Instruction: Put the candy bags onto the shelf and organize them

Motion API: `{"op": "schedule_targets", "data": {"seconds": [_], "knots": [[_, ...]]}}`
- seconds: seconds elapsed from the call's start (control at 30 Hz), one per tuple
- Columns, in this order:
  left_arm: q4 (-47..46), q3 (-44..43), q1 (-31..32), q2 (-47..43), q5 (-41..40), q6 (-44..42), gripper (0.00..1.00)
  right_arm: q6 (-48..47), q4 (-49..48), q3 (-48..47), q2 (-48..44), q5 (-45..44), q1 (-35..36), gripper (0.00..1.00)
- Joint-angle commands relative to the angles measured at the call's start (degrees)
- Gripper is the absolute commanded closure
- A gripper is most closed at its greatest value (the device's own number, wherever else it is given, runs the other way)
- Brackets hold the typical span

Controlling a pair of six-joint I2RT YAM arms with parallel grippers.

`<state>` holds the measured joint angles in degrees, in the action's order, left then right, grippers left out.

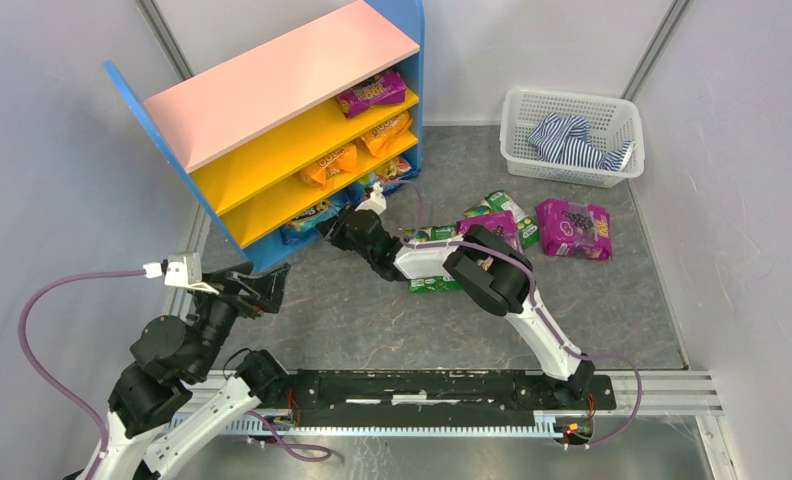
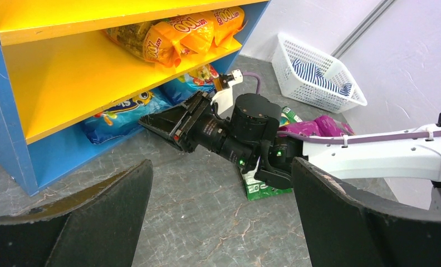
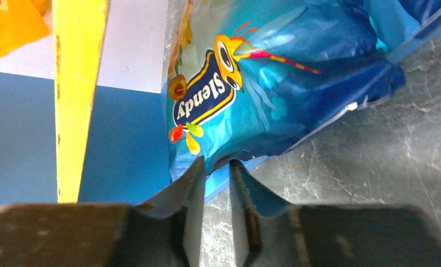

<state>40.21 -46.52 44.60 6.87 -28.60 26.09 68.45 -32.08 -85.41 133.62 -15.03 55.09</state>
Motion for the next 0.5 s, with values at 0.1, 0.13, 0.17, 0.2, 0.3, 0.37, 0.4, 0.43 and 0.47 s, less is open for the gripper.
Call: {"op": "schedule_targets", "data": {"seconds": [0.1,0.13,0.17,0.2,0.3,0.37,0.4,0.43,0.47], "knots": [[-0.92,-0.04,-0.04,1.09,-1.55,0.06,0.00,-1.23,-0.90,-7.90,2.80,-0.79,-1.35,0.87],[-0.82,-0.01,-0.04,0.86,-1.86,0.16,0.00,-1.80,-0.18,-8.78,3.02,-1.05,-1.55,0.89],[-0.75,0.00,-0.04,0.55,-2.09,0.32,0.00,-2.64,0.68,-9.44,3.04,-1.18,-1.69,0.90],[-0.89,0.02,-0.04,0.25,-2.15,0.36,0.00,-3.93,0.80,-9.77,2.92,-0.95,-1.82,0.85],[-0.92,0.10,-0.04,-0.02,-2.13,0.32,0.00,-9.49,1.57,-8.26,0.49,-0.46,-1.76,0.51],[-0.99,0.03,-0.04,0.30,-1.64,0.16,0.00,-11.50,1.33,-3.86,-2.66,0.05,-1.75,0.35],[-1.01,0.03,-0.04,0.60,-1.44,0.11,0.00,-12.34,0.79,-1.31,-4.44,0.57,-1.75,0.31],[-1.01,0.03,-0.04,0.88,-1.38,0.15,0.00,-13.62,0.58,1.71,-6.59,1.42,-1.72,0.29],[-1.06,0.03,-0.08,1.14,-1.44,0.09,0.00,-14.81,1.08,3.60,-8.54,2.22,-1.72,0.26]]}}
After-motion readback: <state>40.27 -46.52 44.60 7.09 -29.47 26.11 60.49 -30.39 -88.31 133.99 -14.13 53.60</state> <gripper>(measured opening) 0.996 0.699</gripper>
